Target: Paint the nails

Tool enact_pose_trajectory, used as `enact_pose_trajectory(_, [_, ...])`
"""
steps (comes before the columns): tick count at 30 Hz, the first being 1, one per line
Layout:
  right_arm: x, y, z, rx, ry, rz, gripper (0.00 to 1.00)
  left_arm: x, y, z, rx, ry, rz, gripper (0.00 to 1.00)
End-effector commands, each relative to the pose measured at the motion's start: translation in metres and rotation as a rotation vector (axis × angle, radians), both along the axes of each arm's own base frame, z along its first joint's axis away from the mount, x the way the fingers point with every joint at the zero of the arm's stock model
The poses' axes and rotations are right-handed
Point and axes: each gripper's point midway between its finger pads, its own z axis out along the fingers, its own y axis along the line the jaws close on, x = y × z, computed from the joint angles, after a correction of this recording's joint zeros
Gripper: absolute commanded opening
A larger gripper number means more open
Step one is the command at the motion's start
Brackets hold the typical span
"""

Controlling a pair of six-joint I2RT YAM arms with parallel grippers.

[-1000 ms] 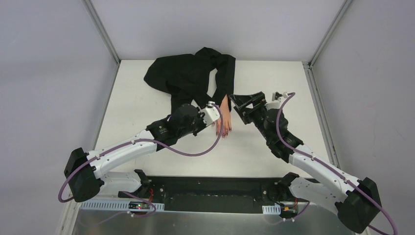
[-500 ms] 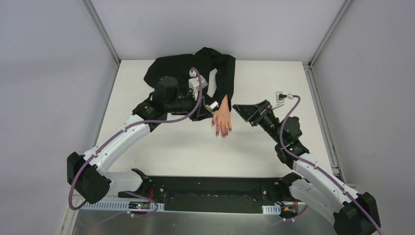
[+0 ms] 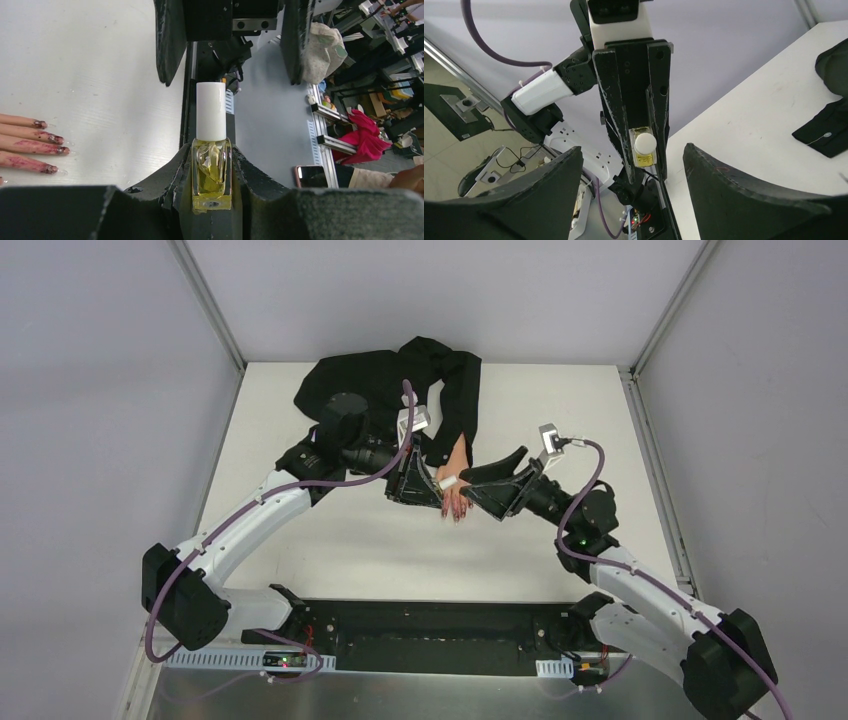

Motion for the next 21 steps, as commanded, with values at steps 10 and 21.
enact_pose_trajectory(10, [-0.017, 0.015, 0.032, 0.050, -0.141, 0.090, 0.59, -0.010, 0.000, 0.030, -0.083, -0.054, -0.078, 0.00])
enact_pose_trajectory(21, [-0.015, 0.025, 0.031, 0.050, -0.129, 0.122, 0.46, -0.012, -0.001, 0.027, -0.080, -0.043, -0.093, 0.00])
